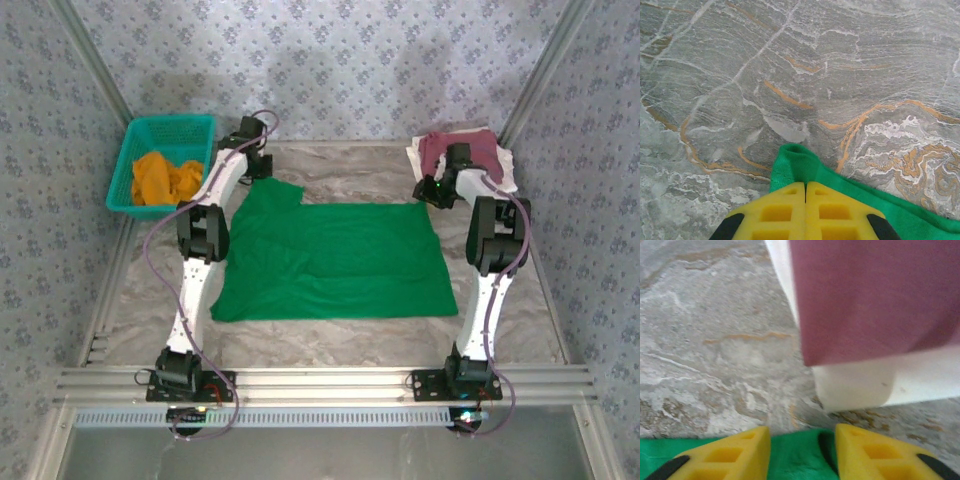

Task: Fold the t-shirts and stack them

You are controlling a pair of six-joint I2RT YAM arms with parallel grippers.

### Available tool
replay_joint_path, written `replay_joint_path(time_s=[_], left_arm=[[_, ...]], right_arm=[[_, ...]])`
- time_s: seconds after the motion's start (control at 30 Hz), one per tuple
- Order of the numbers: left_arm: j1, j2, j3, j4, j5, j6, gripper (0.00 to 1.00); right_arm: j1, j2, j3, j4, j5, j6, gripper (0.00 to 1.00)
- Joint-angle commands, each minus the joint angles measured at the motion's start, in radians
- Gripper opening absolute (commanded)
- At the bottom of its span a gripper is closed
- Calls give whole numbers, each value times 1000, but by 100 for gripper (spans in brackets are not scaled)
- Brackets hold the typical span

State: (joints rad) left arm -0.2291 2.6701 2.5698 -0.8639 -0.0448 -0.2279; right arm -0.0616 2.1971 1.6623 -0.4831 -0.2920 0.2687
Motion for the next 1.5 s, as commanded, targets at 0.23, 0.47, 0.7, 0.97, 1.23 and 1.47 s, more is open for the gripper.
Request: replay_joint_path(time_s=[0.23, 0.47, 0.7, 0.97, 1.23, 1.47], left_arm=[[16, -59, 30, 7, 32, 7, 0], [35, -72, 32, 26, 56, 9, 0], [53, -80, 61, 111, 173, 67, 0], [51, -63, 187, 116, 237, 101, 0], [41, -135, 143, 35, 180, 159, 0], [26, -578, -797, 640, 106, 189, 0]], right_arm=[[20, 27, 34, -36, -8, 37, 16], [20, -3, 37, -40, 32, 58, 0], [15, -28, 68, 32, 16, 131, 0], [5, -28, 106, 79, 16, 208, 0], [3, -96, 49, 118, 8, 225, 0], [-13, -151, -85, 189, 16, 221, 0]])
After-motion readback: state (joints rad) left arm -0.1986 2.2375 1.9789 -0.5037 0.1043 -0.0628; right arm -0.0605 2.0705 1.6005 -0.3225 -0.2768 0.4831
